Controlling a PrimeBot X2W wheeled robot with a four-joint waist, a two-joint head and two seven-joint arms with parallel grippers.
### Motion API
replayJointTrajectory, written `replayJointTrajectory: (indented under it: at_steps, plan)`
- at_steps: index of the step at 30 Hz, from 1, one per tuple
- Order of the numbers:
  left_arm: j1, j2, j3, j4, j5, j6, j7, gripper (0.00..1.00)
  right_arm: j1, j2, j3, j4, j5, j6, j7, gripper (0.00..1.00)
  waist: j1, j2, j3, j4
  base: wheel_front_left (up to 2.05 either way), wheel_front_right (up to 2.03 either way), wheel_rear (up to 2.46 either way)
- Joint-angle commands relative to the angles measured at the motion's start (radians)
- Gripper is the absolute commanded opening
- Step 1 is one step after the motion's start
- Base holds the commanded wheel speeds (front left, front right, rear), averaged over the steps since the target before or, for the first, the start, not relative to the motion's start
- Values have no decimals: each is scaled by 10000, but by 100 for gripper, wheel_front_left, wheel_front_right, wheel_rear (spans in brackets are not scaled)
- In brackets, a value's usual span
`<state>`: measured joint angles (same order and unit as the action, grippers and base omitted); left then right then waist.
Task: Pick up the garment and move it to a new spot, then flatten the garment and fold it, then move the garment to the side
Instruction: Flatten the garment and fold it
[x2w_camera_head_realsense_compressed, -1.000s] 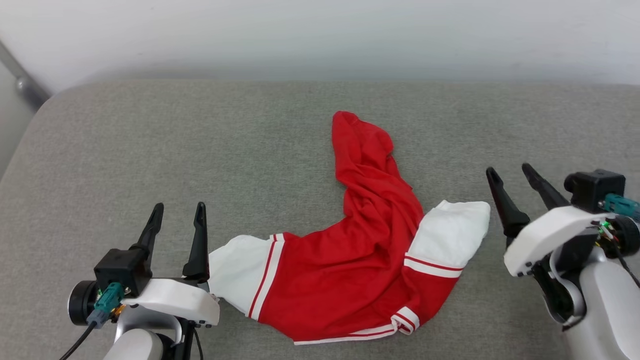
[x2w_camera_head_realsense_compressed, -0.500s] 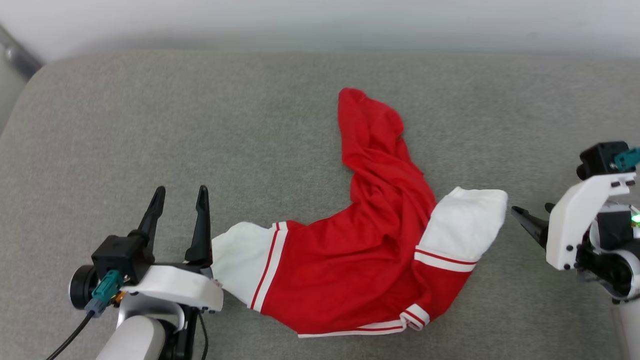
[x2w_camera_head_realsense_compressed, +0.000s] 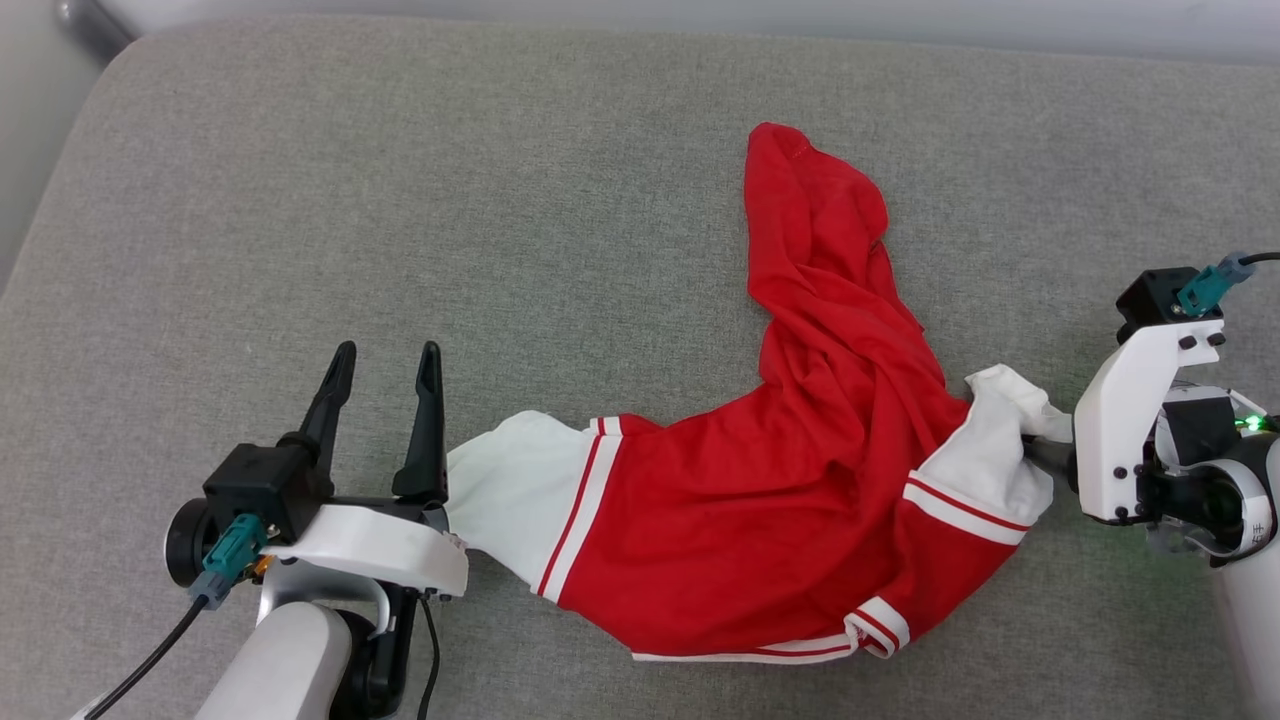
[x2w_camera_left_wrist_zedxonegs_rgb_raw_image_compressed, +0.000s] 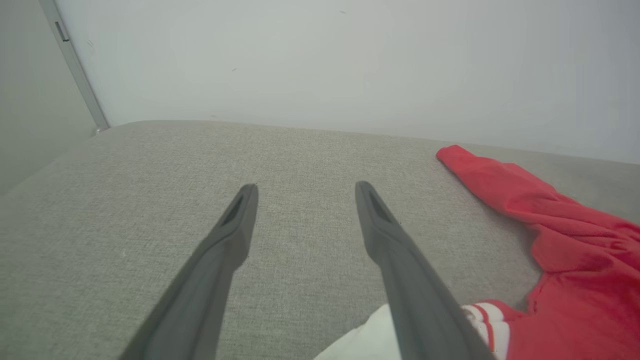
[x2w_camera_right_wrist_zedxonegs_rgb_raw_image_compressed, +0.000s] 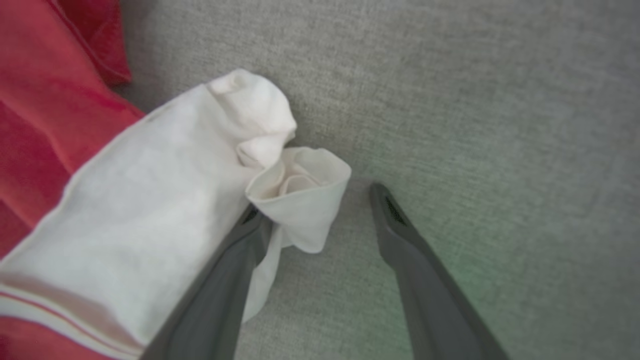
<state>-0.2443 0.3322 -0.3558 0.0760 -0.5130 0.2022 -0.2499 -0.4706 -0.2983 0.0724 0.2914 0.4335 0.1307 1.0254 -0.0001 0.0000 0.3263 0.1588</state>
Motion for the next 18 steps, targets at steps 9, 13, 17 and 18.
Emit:
replayJointTrajectory:
  at_steps: [9, 13, 17, 18]
  plan:
    - [121, 398, -34, 397, -232, -379, 480, 100, 219, -34, 371, 30, 306, 1, -589, 0, 1, 0, -515, -126, 0, 0, 0]
    - [234, 1078, -90, 312, -742, -851, 1814, 100, 476, -145, 77, -717, 303, -1, -1202, 0, 1, 0, -843, -303, 0, 0, 0]
    - [386, 2005, -220, 65, -1359, -1411, 3670, 100, 960, -65, -214, -1470, 184, -1, -1461, 0, 1, 0, -1023, -614, 0, 0, 0]
    - [431, 2239, -269, -16, -1487, -1511, 4163, 100, 1091, -39, -248, -1630, 148, -1, -1451, 0, 1, 0, -1023, -701, 0, 0, 0]
